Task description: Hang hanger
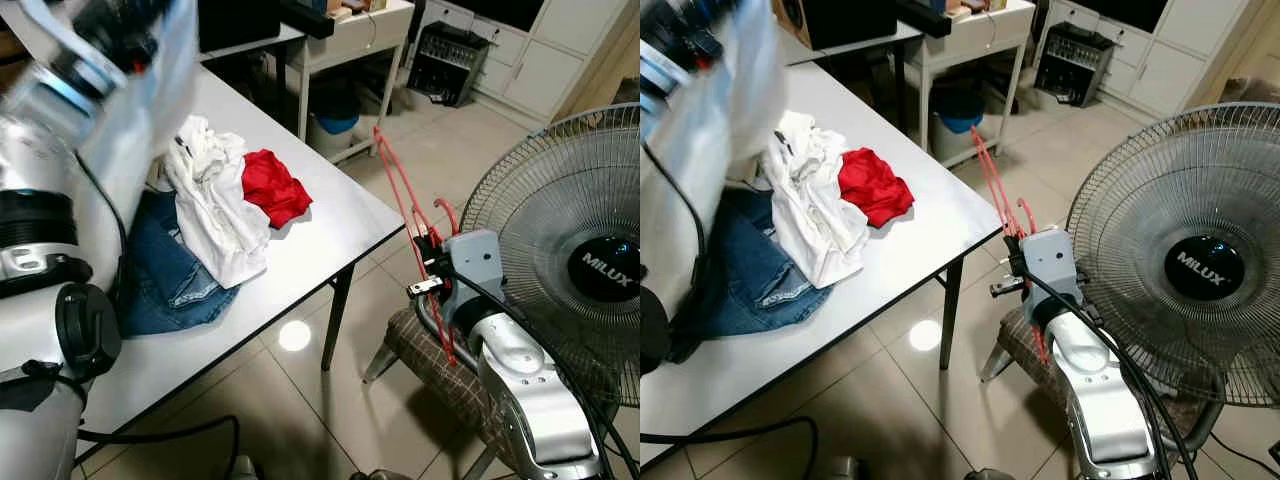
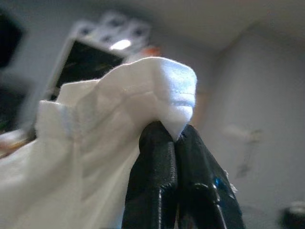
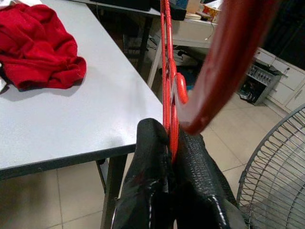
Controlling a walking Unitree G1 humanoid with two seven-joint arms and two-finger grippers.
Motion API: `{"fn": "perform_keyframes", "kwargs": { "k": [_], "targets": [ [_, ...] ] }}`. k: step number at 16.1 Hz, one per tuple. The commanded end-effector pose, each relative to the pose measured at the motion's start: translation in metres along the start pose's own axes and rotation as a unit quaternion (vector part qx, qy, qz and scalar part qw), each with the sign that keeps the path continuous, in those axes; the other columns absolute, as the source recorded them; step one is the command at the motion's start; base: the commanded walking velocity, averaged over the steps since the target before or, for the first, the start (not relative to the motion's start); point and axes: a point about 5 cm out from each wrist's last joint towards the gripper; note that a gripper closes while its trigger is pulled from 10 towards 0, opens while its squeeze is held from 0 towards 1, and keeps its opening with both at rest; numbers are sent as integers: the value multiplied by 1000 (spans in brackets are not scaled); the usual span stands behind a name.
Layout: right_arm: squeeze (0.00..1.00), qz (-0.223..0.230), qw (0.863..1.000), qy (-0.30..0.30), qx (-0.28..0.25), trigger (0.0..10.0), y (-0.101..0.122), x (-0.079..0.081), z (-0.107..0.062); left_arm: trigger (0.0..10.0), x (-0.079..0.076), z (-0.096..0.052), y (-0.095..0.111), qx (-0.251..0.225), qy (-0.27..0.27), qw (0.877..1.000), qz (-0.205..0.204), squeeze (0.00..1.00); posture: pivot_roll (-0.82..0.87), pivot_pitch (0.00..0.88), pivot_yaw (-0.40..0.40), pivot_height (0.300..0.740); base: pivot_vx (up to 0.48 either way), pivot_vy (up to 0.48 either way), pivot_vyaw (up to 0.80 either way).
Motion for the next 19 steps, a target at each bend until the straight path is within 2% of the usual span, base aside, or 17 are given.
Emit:
{"fn": "perform_keyframes", "kwargs": {
  "k": [1, 3, 4, 5, 6, 7, 9, 10, 11, 12, 13, 14, 15, 16, 17, 19],
  "targets": [
    [0, -7, 1000, -3, -6, 10000, 2, -1, 2, 0, -15, 6, 12, -26, -55, 998, -18, 0, 28, 0, -50, 740, 0, 0, 0],
    [0, -6, 1000, -3, -8, 10000, 2, -1, 3, 0, -18, 7, 17, -42, -62, 997, -34, 0, 29, 0, -48, 740, 0, 0, 0],
    [0, -6, 1000, -5, -8, 10000, 2, -1, 3, 0, -14, 1, 1, 27, -48, 998, -8, 0, 28, 0, -39, 740, 0, 0, 0],
    [0, -6, 1000, -5, -8, 10000, 2, -1, 3, 0, -14, 1, 1, 27, -48, 998, -8, 0, 28, 0, -39, 740, 0, 0, 0],
    [0, -4, 1000, -8, -7, 10000, 0, 0, 2, 0, -9, -10, -30, 142, -24, 989, 47, 0, 28, 0, -32, 740, 0, 0, 0],
    [0, -3, 1000, -10, -6, 10000, -1, 0, 2, 0, -5, -21, -55, 220, -7, 973, 75, 0, 28, 0, -31, 740, 0, 0, 0],
    [0, -3, 1000, -10, -5, 10000, -2, 1, 1, 0, -1, -32, -75, 272, 16, 959, 83, 0, 27, 0, -30, 740, 0, 0, 0],
    [0, -3, 1000, -10, -5, 10000, -2, 1, 1, 0, -4, -39, -91, 312, 12, 946, 84, 0, 27, 0, -28, 740, 0, 0, 0],
    [0, -3, 1000, -12, -4, 10000, -2, 0, 1, 39, -16, -54, -121, 395, -16, 914, 93, 0, 28, 0, -28, 740, 0, 0, 0],
    [0, -3, 1000, -13, -3, 10000, -3, -1, 1, 10000, -26, -64, -139, 457, -36, 881, 118, 0, 28, 0, -29, 740, 0, 0, 0],
    [0, -3, 1000, -13, -3, 10000, -3, -1, 1, 10000, -33, -71, -145, 485, -61, 865, 115, 220, 29, 0, -30, 740, 0, 0, 0],
    [0, -3, 1000, -13, -2, 10000, -4, -1, 1, 10000, -44, -79, -150, 515, -93, 848, 85, 1000, 30, 0, -30, 740, 0, 0, 0],
    [0, -3, 1000, -12, -2, 10000, -4, -1, 2, 10000, -50, -84, -151, 529, -108, 839, 69, 1000, 31, 1, -31, 740, 0, 0, 0],
    [0, -3, 1000, -12, -2, 10000, -4, -1, 2, 10000, -50, -86, -151, 534, -109, 836, 66, 1000, 32, 1, -31, 740, 0, 0, 0],
    [0, -3, 1000, -12, -2, 10000, -4, -1, 2, 10000, -51, -88, -150, 538, -109, 833, 65, 1000, 32, 1, -31, 740, 0, 0, 0],
    [0, -3, 1000, -12, -3, 10000, -4, 0, 2, 10000, -49, -99, -145, 559, -92, 821, 76, 1000, 35, 3, -32, 740, 0, 0, 0]
  ]
}}
Point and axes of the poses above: a point about 5 cm out from each wrist's last joint towards the gripper, its own z axis pointing out of the wrist towards the gripper, its own y axis along the axis of the wrist's last joint, x = y × z, and after that the axes turned 9 degrees about -z, right-handed
